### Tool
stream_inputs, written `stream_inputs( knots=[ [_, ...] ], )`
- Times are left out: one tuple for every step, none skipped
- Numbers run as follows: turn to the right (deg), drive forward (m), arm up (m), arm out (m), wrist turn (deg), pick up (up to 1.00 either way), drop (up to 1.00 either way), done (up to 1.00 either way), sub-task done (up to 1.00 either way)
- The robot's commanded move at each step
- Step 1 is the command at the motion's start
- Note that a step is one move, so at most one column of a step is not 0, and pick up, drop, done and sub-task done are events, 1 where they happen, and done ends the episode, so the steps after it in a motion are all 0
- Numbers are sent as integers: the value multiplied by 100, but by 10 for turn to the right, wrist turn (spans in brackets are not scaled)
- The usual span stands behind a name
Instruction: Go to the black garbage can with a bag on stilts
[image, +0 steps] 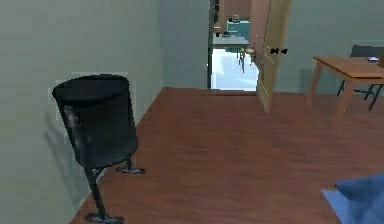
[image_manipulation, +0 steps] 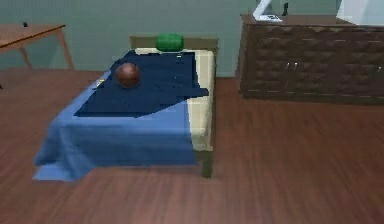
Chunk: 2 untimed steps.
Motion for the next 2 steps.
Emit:
stream_inputs(
  knots=[
    [0,30,0,0,0,0,0,0,0],
    [-300,0,0,0,0,0,0,0,0]
  ],
)
